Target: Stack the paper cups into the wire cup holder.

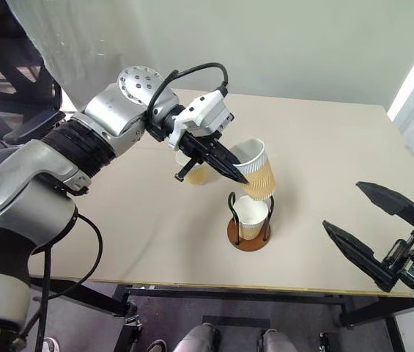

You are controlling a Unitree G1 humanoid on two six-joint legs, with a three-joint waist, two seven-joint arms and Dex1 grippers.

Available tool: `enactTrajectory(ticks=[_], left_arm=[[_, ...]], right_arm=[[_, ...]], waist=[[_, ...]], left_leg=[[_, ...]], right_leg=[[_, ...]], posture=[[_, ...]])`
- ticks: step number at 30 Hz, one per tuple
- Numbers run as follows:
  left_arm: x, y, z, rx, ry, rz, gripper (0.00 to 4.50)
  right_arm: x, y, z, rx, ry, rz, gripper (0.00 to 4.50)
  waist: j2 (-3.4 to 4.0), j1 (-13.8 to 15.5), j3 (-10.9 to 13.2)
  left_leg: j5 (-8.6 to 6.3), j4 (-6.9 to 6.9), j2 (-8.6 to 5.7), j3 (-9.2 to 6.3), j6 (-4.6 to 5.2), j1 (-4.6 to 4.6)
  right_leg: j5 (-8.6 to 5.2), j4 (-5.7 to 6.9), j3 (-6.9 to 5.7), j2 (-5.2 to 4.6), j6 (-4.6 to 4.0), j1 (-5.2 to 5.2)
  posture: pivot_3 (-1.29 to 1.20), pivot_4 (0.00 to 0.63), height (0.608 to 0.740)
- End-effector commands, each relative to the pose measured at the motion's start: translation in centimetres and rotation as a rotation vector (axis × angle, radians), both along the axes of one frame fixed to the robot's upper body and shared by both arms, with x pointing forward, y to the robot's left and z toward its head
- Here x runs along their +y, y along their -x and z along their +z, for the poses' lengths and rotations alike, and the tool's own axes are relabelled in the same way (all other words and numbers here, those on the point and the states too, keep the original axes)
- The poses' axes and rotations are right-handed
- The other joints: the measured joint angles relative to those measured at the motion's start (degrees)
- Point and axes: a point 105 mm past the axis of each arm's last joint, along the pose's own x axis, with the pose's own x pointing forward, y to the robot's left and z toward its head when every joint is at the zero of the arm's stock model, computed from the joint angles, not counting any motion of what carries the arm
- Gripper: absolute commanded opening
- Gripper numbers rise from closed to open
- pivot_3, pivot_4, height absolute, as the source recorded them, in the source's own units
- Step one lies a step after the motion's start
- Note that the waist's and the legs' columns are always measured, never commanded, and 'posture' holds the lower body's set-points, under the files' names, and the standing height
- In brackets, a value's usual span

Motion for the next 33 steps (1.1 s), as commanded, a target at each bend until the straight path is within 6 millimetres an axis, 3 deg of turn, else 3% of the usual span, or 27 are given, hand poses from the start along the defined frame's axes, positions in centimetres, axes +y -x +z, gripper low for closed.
enactTrajectory(ticks=[1,7,15,24,33], left_arm=[[0.2,0.8,0.3,-0.025,-0.044,-0.064,0.05],[0.5,-0.3,-1.5,-0.061,-0.117,-0.051,0.05],[-0.5,-0.1,-1.2,-0.069,-0.081,-0.088,0.05],[-0.5,-0.1,-2.2,-0.073,-0.119,-0.098,0.05],[-0.4,-0.6,-3.7,-0.083,-0.165,-0.103,0.05]], right_arm=[[0.5,0.5,0.4,-0.034,-0.018,0.001,3.63],[0.8,0.3,-0.1,-0.017,-0.019,-0.007,3.63],[1.0,0.2,-0.3,-0.010,0.000,-0.005,3.63],[0.8,0.4,-2.4,0.094,0.050,-0.018,3.63],[0.8,0.4,-3.1,0.106,0.038,-0.041,3.63]], waist=[[0.00,0.00,0.00],[-0.01,0.04,0.00],[-0.01,0.13,0.00],[-0.01,0.32,0.00],[-0.01,0.33,0.00]], left_leg=[[-0.01,0.03,-0.01,0.00,0.01,0.03],[-0.03,0.18,-0.09,0.00,0.04,-0.01],[-0.10,0.19,-0.16,0.09,0.15,-0.04],[-0.28,0.19,-0.19,0.12,0.24,-0.09],[-0.31,0.21,-0.20,0.17,0.27,-0.03]], right_leg=[[0.00,0.00,0.00,-0.01,0.01,0.04],[0.02,0.00,0.00,-0.11,0.14,0.11],[-0.10,-0.02,0.00,-0.18,0.38,0.12],[-0.23,-0.06,0.01,-0.21,0.50,0.13],[-0.38,-0.07,0.01,-0.26,0.74,0.19]], posture=[[0.00,0.150,0.740],[0.00,0.150,0.740],[0.00,0.150,0.740],[0.00,0.150,0.740],[0.00,0.150,0.740]])
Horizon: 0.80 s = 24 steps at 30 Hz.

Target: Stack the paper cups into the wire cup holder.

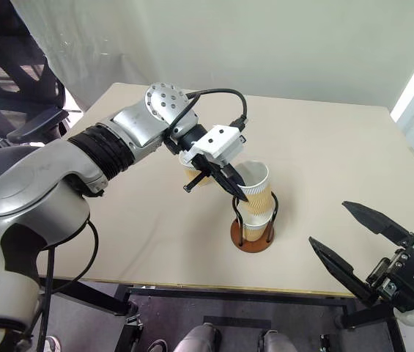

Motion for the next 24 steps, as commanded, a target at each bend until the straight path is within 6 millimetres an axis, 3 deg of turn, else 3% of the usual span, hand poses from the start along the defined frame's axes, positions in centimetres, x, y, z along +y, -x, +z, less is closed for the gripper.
enactTrajectory(ticks=[1,19,24], left_arm=[[0.3,0.3,-0.2,-0.005,-0.039,-0.036,0.05],[-0.6,-0.4,-1.5,-0.002,-0.017,-0.027,0.05],[-0.7,-0.4,-1.7,0.001,-0.012,-0.035,1.28]], right_arm=[[0.4,0.2,0.4,-0.037,0.005,0.008,3.63],[0.6,-0.3,0.3,-0.037,0.011,-0.010,3.63],[0.7,-0.4,0.2,-0.032,0.012,-0.011,3.63]], waist=[[0.00,0.00,0.00],[0.00,0.01,0.00],[-0.01,0.01,0.00]], left_leg=[[0.00,0.00,0.00,0.00,0.00,0.00],[0.00,0.05,-0.01,0.02,0.00,0.00],[0.00,0.05,-0.01,0.02,0.00,0.01]], right_leg=[[0.00,0.00,0.00,0.00,0.00,0.00],[0.00,0.01,0.00,-0.01,0.04,0.05],[-0.03,0.01,0.00,-0.01,0.09,0.06]], posture=[[0.00,0.150,0.740],[0.00,0.150,0.740],[0.00,0.150,0.740]])
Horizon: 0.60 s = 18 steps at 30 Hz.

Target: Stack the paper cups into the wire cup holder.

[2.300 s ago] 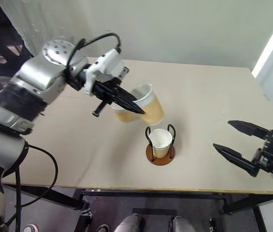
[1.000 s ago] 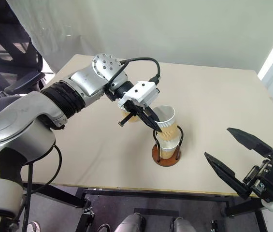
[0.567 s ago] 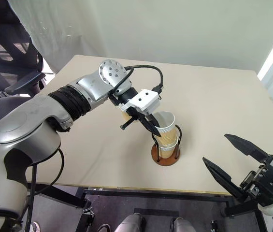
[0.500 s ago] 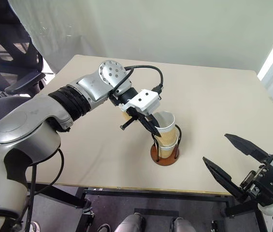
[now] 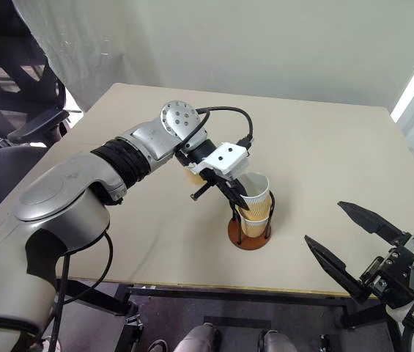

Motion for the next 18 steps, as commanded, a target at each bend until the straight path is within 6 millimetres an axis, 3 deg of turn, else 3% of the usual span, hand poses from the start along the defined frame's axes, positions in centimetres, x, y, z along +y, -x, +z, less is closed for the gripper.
enactTrajectory(ticks=[1,5,8,13,18], left_arm=[[-0.1,0.4,0.6,-0.002,0.014,-0.039,1.60],[0.1,0.1,0.9,-0.006,0.016,-0.017,2.96],[-0.2,-0.5,2.4,-0.031,0.084,0.011,2.96],[1.2,-2.4,5.6,-0.077,0.235,0.148,2.96],[4.9,-4.2,7.5,-0.011,0.392,0.355,2.96]], right_arm=[[0.3,0.2,0.5,-0.032,0.008,0.003,3.63],[0.2,0.1,0.4,-0.026,0.016,-0.001,3.63],[0.3,0.0,0.3,-0.021,0.018,0.000,3.63],[0.0,-0.4,0.3,-0.016,0.028,0.016,3.63],[-0.2,-1.3,0.3,-0.007,0.045,0.050,3.63]], waist=[[0.00,0.00,0.00],[0.00,0.00,0.00],[0.00,0.00,0.00],[0.00,-0.01,0.00],[-0.02,-0.08,0.01]], left_leg=[[0.00,0.00,0.00,0.00,0.00,0.00],[0.00,0.00,0.00,0.01,0.00,0.00],[0.00,0.01,0.00,0.00,0.00,0.00],[0.01,0.02,0.01,0.03,0.00,0.03],[0.01,0.02,-0.01,0.03,0.02,0.03]], right_leg=[[0.00,0.00,0.00,0.00,0.00,0.00],[0.00,0.00,0.00,0.00,0.01,0.00],[-0.02,0.00,0.00,0.00,0.04,0.00],[-0.13,0.00,0.00,0.00,0.26,0.01],[-0.18,-0.01,0.03,0.01,0.33,0.02]], posture=[[0.00,0.150,0.740],[0.00,0.150,0.740],[0.00,0.150,0.740],[0.00,0.150,0.740],[0.00,0.150,0.740]])
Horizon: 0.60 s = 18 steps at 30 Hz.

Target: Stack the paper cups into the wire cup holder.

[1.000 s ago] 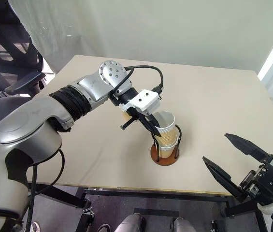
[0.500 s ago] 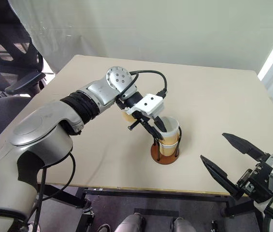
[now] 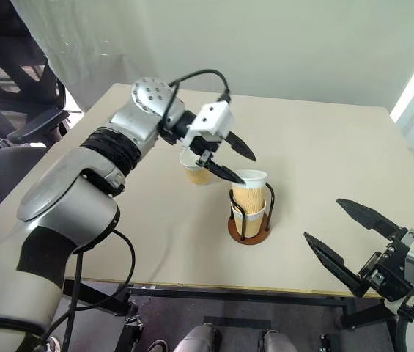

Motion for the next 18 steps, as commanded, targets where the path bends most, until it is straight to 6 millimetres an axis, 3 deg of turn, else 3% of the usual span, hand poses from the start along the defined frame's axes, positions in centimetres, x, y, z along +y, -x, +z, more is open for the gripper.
enactTrajectory(ticks=[1,4,9,11,15,18], left_arm=[[2.7,-0.5,2.6,0.047,0.135,0.097,2.96],[3.8,-0.7,2.5,0.093,0.183,0.135,2.96],[3.7,-0.7,2.6,0.093,0.219,0.131,2.96],[5.0,-1.1,2.6,0.081,0.205,0.182,2.96],[8.2,-3.0,0.7,0.039,0.140,0.398,2.96],[10.7,-4.9,-2.3,0.040,0.035,0.628,2.96]], right_arm=[[0.1,-0.5,0.2,-0.004,0.026,0.040,3.63],[-0.1,-0.9,0.2,0.000,0.032,0.057,3.63],[-0.2,-1.6,0.4,-0.007,0.042,0.080,3.63],[-0.2,-1.8,0.4,-0.008,0.046,0.083,3.63],[-0.3,-1.7,0.2,0.004,0.052,0.093,3.63],[0.1,-2.0,0.0,0.016,0.054,0.113,3.63]], waist=[[-0.01,-0.25,0.01],[-0.01,-0.23,0.01],[-0.02,0.25,0.01],[-0.04,0.24,0.03],[-0.04,-0.10,0.02],[-0.04,-0.31,0.02]], left_leg=[[0.00,0.00,0.01,0.02,0.00,-0.01],[0.00,-0.07,-0.01,0.03,-0.01,0.01],[0.08,-0.01,-0.27,-0.12,-0.01,-0.06],[0.09,0.07,-0.35,-0.12,0.00,-0.14],[0.02,-0.09,-0.43,0.31,0.06,0.09],[-0.03,-0.11,-0.43,0.79,0.16,0.32]], right_leg=[[0.00,-0.01,0.01,0.00,0.00,-0.03],[-0.06,-0.02,0.02,0.01,0.07,-0.04],[-0.11,0.02,0.18,-0.05,0.18,0.00],[0.18,-0.01,0.28,-0.09,-0.14,-0.02],[0.12,-0.01,0.88,-0.08,0.04,-0.03],[-0.15,0.03,1.25,-0.15,0.50,0.01]], posture=[[0.00,0.150,0.740],[0.00,0.150,0.740],[0.00,0.150,0.740],[0.00,0.150,0.740],[0.00,0.150,0.740],[0.00,0.150,0.740]])
